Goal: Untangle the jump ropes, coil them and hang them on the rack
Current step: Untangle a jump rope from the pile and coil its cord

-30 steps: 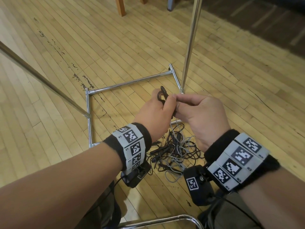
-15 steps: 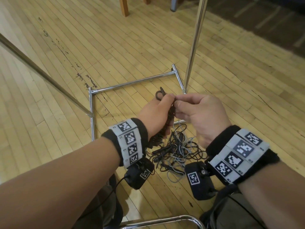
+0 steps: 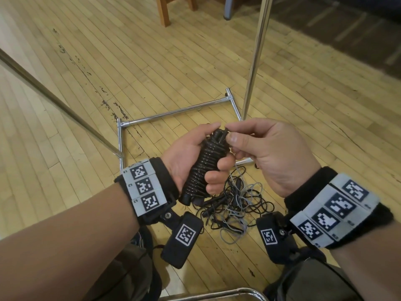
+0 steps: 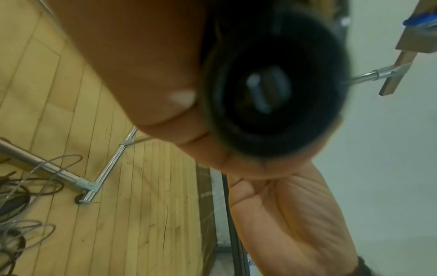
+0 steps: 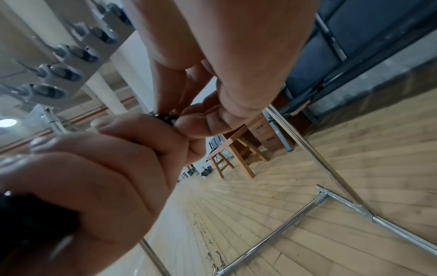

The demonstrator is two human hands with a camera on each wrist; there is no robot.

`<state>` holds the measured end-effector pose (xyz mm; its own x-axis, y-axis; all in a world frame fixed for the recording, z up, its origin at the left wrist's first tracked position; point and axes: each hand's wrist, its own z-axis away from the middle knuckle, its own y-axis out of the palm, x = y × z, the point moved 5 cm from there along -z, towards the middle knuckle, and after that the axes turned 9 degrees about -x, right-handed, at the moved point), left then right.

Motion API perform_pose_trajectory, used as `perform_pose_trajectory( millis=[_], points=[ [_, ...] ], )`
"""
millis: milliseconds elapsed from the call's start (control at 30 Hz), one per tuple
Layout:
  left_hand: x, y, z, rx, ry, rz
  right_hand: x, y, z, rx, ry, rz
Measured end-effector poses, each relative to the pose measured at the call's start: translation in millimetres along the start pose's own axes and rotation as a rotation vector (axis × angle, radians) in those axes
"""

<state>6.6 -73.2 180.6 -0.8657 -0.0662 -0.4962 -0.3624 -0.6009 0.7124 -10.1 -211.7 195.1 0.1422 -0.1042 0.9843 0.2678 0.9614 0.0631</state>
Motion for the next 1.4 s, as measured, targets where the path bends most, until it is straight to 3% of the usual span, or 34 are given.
perform_pose_trajectory(
  millis=[167, 433, 633, 767, 933, 1067, 1233, 1400],
  points=[
    [4.8, -0.3, 1.7, -0.002, -0.043, 0.063, -1.4, 2.1, 2.0, -0.022, -0.053, 0.118],
    [6.6, 0.2, 7.1, -0.021, -0.046, 0.123, -4.5, 8.4, 4.4, -0.037, -0.060, 0.068],
    [-1.5, -7.2, -4.4, -0.339, 0.139, -0.104, 7.8, 7.1, 7.8, -0.149, -0.113, 0.260],
    [-2.9, -13.4, -7.2, -0.477, 0.255, -0.269, 7.2, 5.7, 12.1, -0.164, -0.043, 0.195],
    [-6.4, -19.3, -3.9, -0.653, 0.486, -0.642, 0.6, 9.6, 13.6, -0.141, -0.004, 0.112],
    [-9.8, -17.9, -2.1, -0.659, 0.576, -0.765, -4.9, 8.9, 10.6, -0.177, 0.034, 0.035],
    [-8.9, -18.3, -3.0, -0.674, 0.559, -0.870, -9.1, 5.8, 11.0, -0.268, 0.019, 0.003],
    [-8.2, -19.1, -2.3, -0.699, 0.534, -0.926, -8.9, 8.0, 8.7, -0.286, -0.035, 0.125]
  ],
)
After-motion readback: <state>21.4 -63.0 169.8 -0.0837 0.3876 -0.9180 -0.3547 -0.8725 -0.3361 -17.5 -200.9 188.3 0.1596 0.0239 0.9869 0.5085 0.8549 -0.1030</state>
